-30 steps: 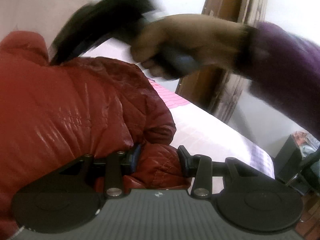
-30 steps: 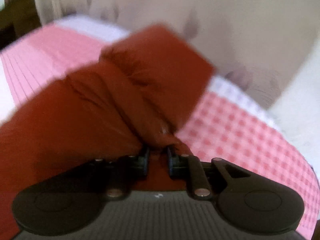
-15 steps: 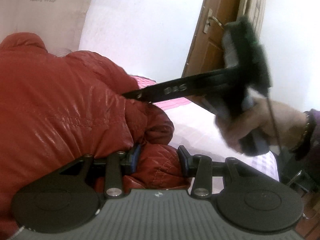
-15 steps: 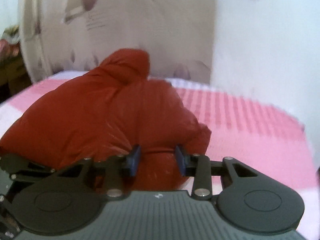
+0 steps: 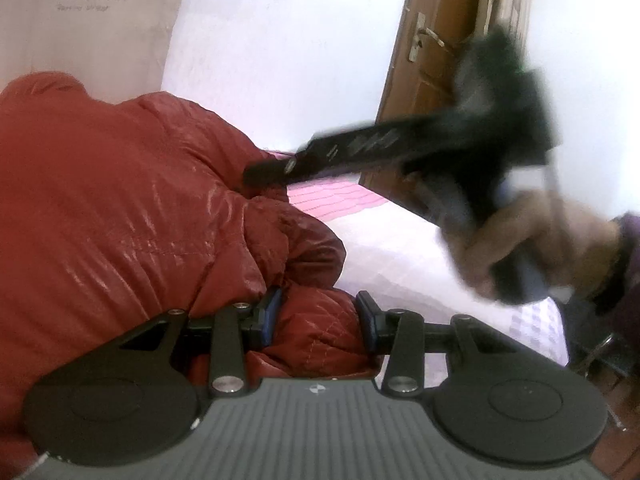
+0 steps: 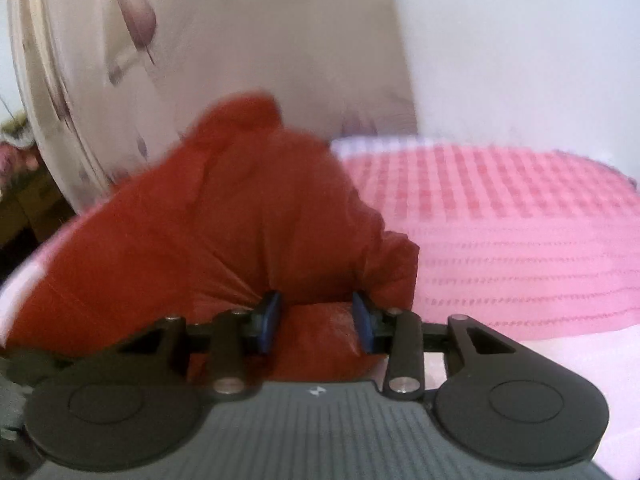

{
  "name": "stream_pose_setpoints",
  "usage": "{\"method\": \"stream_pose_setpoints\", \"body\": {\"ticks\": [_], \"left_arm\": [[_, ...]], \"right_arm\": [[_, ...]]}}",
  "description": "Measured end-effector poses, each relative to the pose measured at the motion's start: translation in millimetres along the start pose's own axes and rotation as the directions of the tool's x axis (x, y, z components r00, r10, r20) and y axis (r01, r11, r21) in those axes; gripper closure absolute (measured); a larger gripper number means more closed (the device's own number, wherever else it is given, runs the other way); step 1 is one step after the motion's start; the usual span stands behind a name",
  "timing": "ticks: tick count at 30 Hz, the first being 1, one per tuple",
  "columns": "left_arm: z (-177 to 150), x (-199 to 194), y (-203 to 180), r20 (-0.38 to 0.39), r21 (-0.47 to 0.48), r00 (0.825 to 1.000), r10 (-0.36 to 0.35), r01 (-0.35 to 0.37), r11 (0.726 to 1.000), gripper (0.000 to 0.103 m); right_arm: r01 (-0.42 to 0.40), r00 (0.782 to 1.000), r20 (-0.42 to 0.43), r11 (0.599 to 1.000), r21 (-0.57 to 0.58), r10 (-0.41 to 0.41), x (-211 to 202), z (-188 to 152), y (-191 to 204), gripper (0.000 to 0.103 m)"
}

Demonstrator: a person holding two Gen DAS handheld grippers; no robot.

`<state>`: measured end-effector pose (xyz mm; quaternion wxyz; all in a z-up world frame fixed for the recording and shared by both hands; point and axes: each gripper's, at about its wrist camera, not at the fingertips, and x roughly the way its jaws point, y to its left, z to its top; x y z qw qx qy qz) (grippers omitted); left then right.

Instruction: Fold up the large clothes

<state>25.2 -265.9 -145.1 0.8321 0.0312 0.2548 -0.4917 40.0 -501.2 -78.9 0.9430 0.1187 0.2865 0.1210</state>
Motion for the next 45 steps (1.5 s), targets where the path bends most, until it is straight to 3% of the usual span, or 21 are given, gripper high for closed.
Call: {"method": "stream_pose_setpoints", "body": {"ticks": [4, 7, 11, 15, 17, 19, 24, 26, 29, 32, 35, 37, 40, 42, 45], "left_arm": [[-1, 0, -13, 0.004, 0.073, 1.000, -0.003, 0.002, 0.997, 0.041], [-2, -7, -23, 0.020, 0.116, 1.000, -0.005, 0.003, 0.993, 0.034], [-5, -46, -23, 0.123, 0.052, 0.992, -0.041, 0.035, 0.998, 0.024], [-6, -79, -13, 0.191, 0.019, 0.981, 0.028, -0.032, 0.999, 0.029], [-8, -79, -6, 0.192, 0.008, 0.980, 0.048, -0.051, 0.999, 0.050], [-6, -73, -6, 0.153, 0.030, 0.987, 0.038, -0.043, 0.999, 0.059], [-11, -48, -15, 0.085, 0.068, 0.996, -0.003, -0.003, 0.998, 0.059], [-14, -42, -18, 0.069, 0.102, 0.998, 0.009, -0.016, 0.995, 0.058], [-13, -39, -11, 0.069, 0.082, 0.998, -0.006, 0.001, 0.997, 0.056], [-17, -41, -13, 0.077, 0.092, 0.997, -0.005, -0.002, 0.996, 0.049], [-19, -43, -15, 0.089, 0.113, 0.996, -0.014, 0.003, 0.994, 0.041], [-19, -50, -17, 0.078, 0.116, 0.997, -0.020, 0.010, 0.993, 0.041], [-13, -66, -19, 0.063, 0.116, 0.998, 0.018, -0.026, 0.993, 0.040], [-3, -72, -20, 0.033, 0.118, 0.998, 0.047, -0.051, 0.992, 0.040], [12, -88, -13, 0.073, 0.073, 0.994, 0.086, -0.091, 0.993, 0.040]], "right_arm": [[-0.020, 1.000, 0.007, 0.989, -0.146, 0.022, -14, 7, 32, 0.063], [-0.021, 0.997, -0.071, 0.974, -0.225, 0.005, 9, 0, 46, 0.063], [-0.036, 0.997, -0.074, 0.988, -0.149, 0.025, 23, -10, 31, 0.057], [-0.061, 0.997, -0.054, 0.992, -0.111, 0.055, 25, -18, 21, 0.055], [-0.085, 0.996, -0.036, 0.994, -0.070, 0.083, 26, -21, 14, 0.055], [-0.096, 0.995, -0.017, 0.994, -0.051, 0.095, 25, -23, 10, 0.055], [-0.079, 0.997, -0.009, 0.995, -0.058, 0.079, 24, -21, 12, 0.051], [-0.030, 0.999, -0.015, 0.997, -0.076, 0.029, 17, -18, 18, 0.044], [0.027, 0.999, 0.027, 0.991, -0.129, -0.024, -2, -11, 31, 0.043], [-0.029, 0.996, 0.077, 0.981, -0.192, 0.045, -27, -9, 52, 0.043], [-0.061, 0.998, -0.005, 0.951, -0.304, 0.062, -30, -21, 74, 0.044], [-0.024, 0.998, -0.067, 0.929, -0.369, 0.000, -22, -36, 76, 0.044], [-0.034, 0.997, -0.073, 0.952, -0.305, 0.012, -23, -46, 62, 0.044], [-0.018, 0.998, -0.064, 0.945, -0.328, -0.003, -21, -51, 63, 0.044], [-0.022, 0.998, -0.063, 0.949, -0.314, 0.003, -15, -56, 61, 0.043]]}}
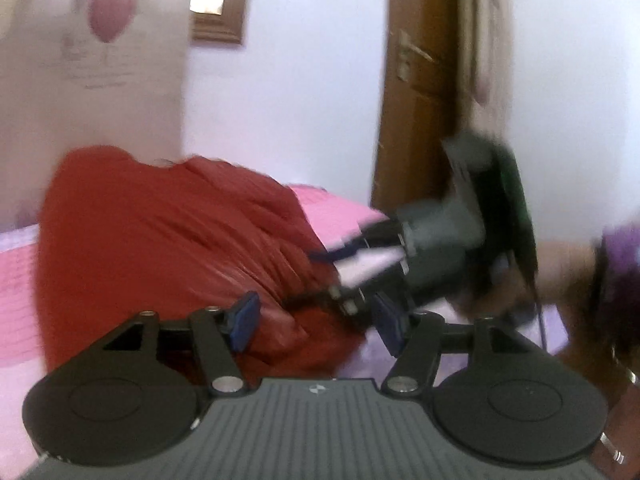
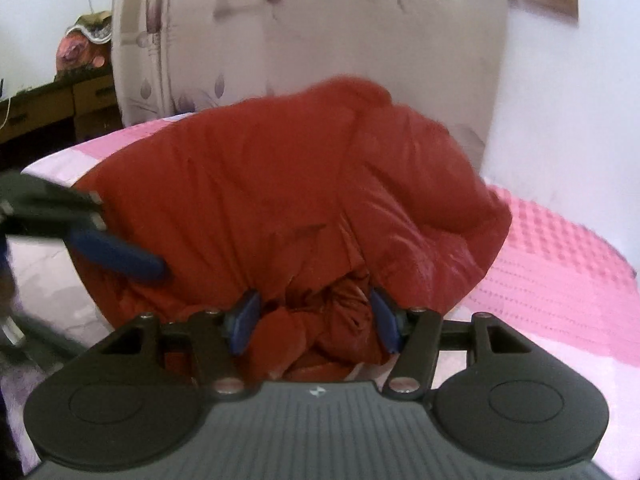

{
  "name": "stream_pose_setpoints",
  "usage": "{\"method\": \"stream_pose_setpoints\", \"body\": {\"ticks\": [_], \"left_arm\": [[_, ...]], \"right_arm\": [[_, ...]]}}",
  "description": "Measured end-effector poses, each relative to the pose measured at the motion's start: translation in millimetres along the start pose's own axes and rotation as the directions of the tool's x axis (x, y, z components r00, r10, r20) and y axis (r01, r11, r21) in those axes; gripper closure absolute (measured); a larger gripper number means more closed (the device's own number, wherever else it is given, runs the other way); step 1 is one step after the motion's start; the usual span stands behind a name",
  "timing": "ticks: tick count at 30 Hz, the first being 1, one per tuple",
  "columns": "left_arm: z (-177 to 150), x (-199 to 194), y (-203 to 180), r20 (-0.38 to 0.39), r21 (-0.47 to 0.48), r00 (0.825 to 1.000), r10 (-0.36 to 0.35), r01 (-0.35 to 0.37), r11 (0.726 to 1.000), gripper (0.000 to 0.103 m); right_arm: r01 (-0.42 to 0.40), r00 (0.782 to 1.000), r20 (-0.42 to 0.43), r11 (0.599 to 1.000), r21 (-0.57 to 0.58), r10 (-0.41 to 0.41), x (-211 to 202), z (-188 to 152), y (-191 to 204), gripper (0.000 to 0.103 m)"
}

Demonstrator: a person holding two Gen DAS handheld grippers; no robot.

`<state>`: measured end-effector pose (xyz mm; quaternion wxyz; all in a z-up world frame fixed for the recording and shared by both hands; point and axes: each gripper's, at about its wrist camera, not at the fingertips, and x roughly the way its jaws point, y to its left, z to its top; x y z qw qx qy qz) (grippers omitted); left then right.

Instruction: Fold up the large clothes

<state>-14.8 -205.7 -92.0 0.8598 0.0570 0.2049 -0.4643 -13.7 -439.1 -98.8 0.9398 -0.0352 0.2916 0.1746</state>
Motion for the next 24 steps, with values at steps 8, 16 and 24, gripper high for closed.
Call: {"method": "stream_pose_setpoints", "body": {"ticks": [8, 16, 24], "left_arm": [[13, 14, 29, -0.050, -0.030, 0.993, 0.104, -0.106, 0.994, 0.046], [9, 25, 36, -0.078, -0.035, 0.992, 0.095, -0.098, 0.995, 0.045], [11, 28, 32, -0.088, -0.029, 0.992, 0.087, -0.090, 0.996, 0.042]], "right_arm": [[-0.020, 0.999, 0.035, 0.998, 0.062, 0.017, 5, -11, -9, 0.042], [-0.032, 0.998, 0.064, 0.994, 0.108, 0.025, -12, -12, -11, 0.040], [-0.043, 0.955, 0.297, 0.987, 0.155, -0.005, -58, 48, -17, 0.039]]}}
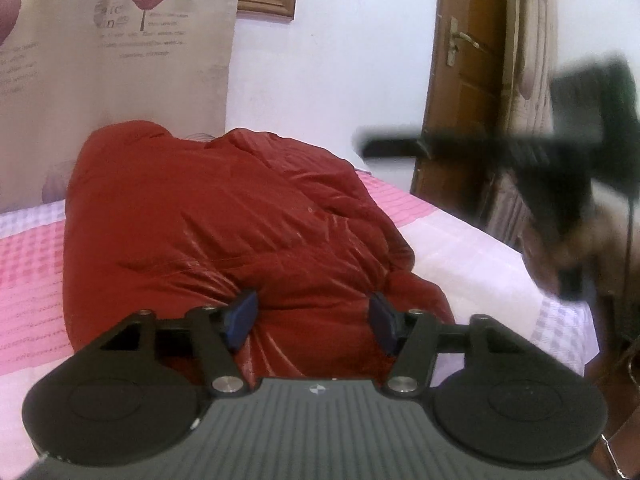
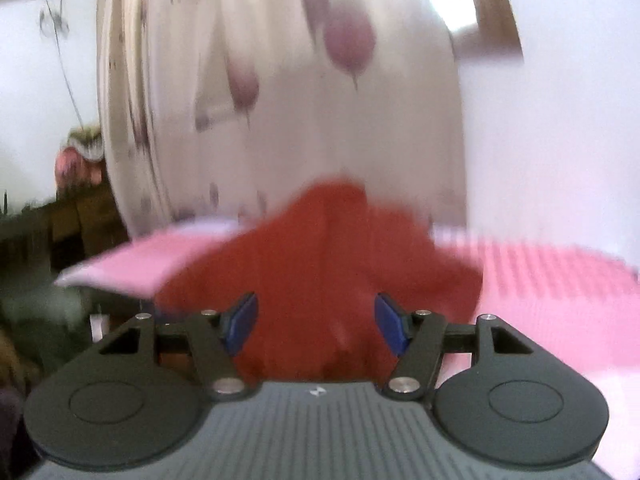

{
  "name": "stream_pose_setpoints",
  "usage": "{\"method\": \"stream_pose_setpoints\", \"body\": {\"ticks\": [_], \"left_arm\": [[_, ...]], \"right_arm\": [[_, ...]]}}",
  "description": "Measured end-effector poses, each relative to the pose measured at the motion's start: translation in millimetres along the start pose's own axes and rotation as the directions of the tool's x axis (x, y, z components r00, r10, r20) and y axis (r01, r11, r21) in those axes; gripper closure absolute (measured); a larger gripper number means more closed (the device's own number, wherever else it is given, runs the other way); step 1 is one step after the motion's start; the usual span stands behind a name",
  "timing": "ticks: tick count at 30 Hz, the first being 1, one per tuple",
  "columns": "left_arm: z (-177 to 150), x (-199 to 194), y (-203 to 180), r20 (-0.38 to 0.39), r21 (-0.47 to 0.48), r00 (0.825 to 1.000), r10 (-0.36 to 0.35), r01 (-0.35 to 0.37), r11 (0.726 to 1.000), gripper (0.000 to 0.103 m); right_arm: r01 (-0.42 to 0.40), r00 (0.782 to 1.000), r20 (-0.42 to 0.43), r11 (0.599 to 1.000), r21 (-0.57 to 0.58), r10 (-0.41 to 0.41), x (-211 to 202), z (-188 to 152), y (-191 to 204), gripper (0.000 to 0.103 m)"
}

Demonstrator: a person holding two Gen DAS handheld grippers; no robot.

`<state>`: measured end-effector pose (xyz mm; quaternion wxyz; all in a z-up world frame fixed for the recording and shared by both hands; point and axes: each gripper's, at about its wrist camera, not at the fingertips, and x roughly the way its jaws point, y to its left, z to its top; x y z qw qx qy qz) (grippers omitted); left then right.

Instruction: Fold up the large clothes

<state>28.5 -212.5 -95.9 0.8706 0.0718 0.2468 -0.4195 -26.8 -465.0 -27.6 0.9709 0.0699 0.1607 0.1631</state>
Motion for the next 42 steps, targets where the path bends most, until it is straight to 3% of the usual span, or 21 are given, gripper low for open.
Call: {"method": "stream_pose_setpoints", "body": {"ticks": [3, 6, 8, 15, 28, 33, 42], "left_arm": [[0, 1, -1, -0.003, 0.006, 1.000, 0.005, -0.005, 1.000, 0.041], [0, 1, -2, -0.006, 0.008, 1.000, 0.009, -0.009, 1.000, 0.041], [1, 2, -2, -0.008, 0.013, 1.000, 0.008, -0.008, 1.000, 0.041], [1, 7, -6, -0.013, 0.038, 1.000, 0.011, -0.011, 0.999, 0.041], [0, 16, -8, -0.029, 0.054, 1.000, 0.004, -0.002, 0.999, 0.040], [0, 18, -6, -0.039, 0.073, 0.999, 0.005, -0.002, 0.997, 0.040], [-1, 24, -5, -0.045, 0.092, 0.999, 0.001, 0.004, 0.996, 0.040]], "right_arm": [[0.041, 0.999, -0.030, 0.995, -0.095, -0.045, 29, 23, 13, 0.039], [0.044, 0.990, -0.125, 0.987, -0.155, -0.064, 69, 27, 16, 0.039], [0.065, 0.972, -0.211, 0.979, -0.195, -0.106, 97, 21, 13, 0.040], [0.067, 0.952, -0.294, 0.996, -0.063, -0.083, 120, 1, -18, 0.039], [0.073, 0.977, -0.208, 0.994, 0.082, -0.055, 125, -36, -37, 0.036], [0.079, 0.984, -0.169, 0.993, 0.091, -0.062, 120, -44, -39, 0.036], [0.090, 0.980, -0.183, 0.992, 0.084, -0.074, 121, -43, -37, 0.035]]}}
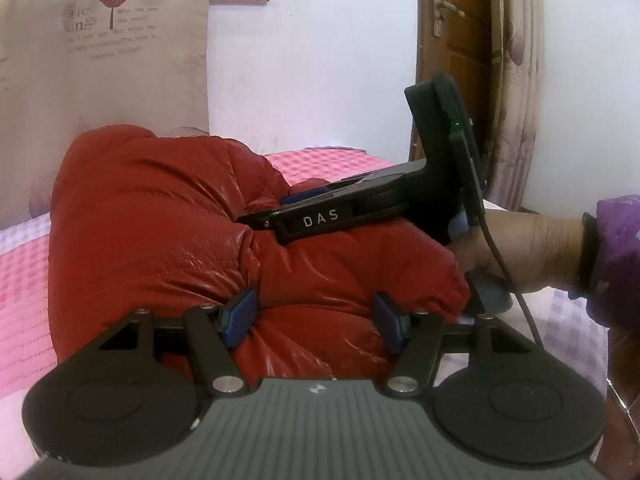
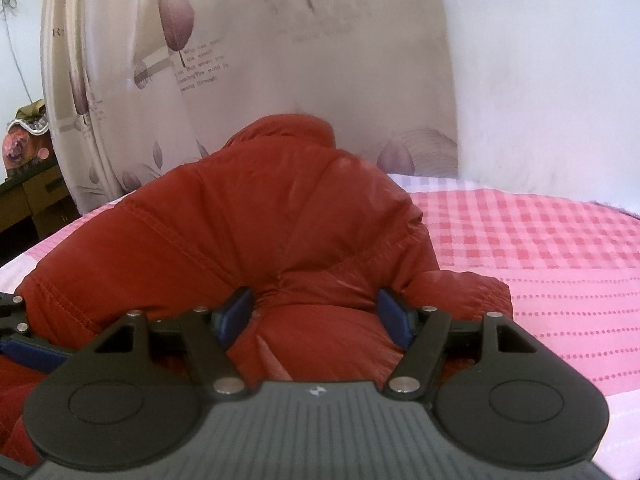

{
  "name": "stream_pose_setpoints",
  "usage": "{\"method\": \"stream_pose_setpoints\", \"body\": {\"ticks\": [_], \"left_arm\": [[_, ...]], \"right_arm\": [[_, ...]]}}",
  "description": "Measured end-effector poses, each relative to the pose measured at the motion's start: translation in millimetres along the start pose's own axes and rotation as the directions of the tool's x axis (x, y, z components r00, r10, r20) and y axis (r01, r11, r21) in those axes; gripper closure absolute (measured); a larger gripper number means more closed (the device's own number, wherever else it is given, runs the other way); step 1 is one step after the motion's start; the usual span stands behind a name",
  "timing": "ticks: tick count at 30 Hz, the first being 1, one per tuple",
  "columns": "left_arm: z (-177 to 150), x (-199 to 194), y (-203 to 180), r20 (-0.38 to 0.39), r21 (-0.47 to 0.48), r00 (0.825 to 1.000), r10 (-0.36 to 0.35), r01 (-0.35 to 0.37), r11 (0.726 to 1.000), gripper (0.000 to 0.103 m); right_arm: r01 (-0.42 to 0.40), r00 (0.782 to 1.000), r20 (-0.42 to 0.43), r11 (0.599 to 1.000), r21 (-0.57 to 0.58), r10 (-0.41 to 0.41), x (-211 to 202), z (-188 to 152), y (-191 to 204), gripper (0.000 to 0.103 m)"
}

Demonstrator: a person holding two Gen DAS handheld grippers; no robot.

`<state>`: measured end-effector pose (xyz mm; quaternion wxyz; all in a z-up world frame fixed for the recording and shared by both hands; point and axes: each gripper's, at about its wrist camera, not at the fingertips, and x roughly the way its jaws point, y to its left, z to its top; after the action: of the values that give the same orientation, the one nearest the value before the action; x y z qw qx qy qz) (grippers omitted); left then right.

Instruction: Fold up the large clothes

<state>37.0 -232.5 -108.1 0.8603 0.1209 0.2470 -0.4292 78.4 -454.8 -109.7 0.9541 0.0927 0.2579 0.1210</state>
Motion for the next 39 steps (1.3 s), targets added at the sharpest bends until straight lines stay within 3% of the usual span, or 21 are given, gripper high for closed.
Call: {"method": "stream_pose_setpoints", "body": {"ticks": [11, 14, 18, 21, 23, 25, 32, 39], "left_arm": [[-12, -7, 2, 0.046, 0.054, 0.999, -0.016, 0.013, 0.998, 0.039], [-9, -30, 11, 0.121, -0.030, 0.992, -0.038, 0.042, 0.999, 0.047], [-2, -58, 29, 0.208, -0.086, 0.978, 0.003, 0.016, 0.996, 0.049], [2, -44, 42, 0.140, -0.106, 0.990, 0.032, -0.017, 0.994, 0.063], [-1, -32, 55, 0.115, -0.158, 0.993, 0.037, -0.019, 0.987, 0.079], [-3, -24, 66, 0.097, -0.216, 0.995, 0.024, -0.002, 0.976, 0.083], [-18, -13, 71, 0.079, -0.248, 0.997, 0.014, 0.006, 0.969, 0.085], [-15, -10, 70, 0.052, -0.218, 0.999, 0.012, 0.000, 0.976, 0.085]], "right_arm": [[0.000, 1.000, 0.013, 1.000, 0.007, 0.000, -1, -2, 0, 0.034], [-0.004, 1.000, 0.015, 1.000, 0.014, 0.004, -1, -2, -2, 0.034], [-0.008, 1.000, 0.026, 1.000, 0.029, 0.007, -3, -3, -4, 0.033], [-0.009, 0.999, 0.038, 0.999, 0.032, 0.007, -5, -4, -3, 0.033], [-0.010, 0.999, 0.042, 0.999, 0.034, 0.009, -7, -4, -3, 0.033], [-0.010, 0.999, 0.048, 0.999, 0.036, 0.008, -8, -5, -3, 0.033], [-0.008, 0.999, 0.050, 0.999, 0.033, 0.006, -10, -6, -2, 0.033], [0.002, 1.000, 0.029, 1.000, 0.029, -0.003, -13, 0, -1, 0.031]]}}
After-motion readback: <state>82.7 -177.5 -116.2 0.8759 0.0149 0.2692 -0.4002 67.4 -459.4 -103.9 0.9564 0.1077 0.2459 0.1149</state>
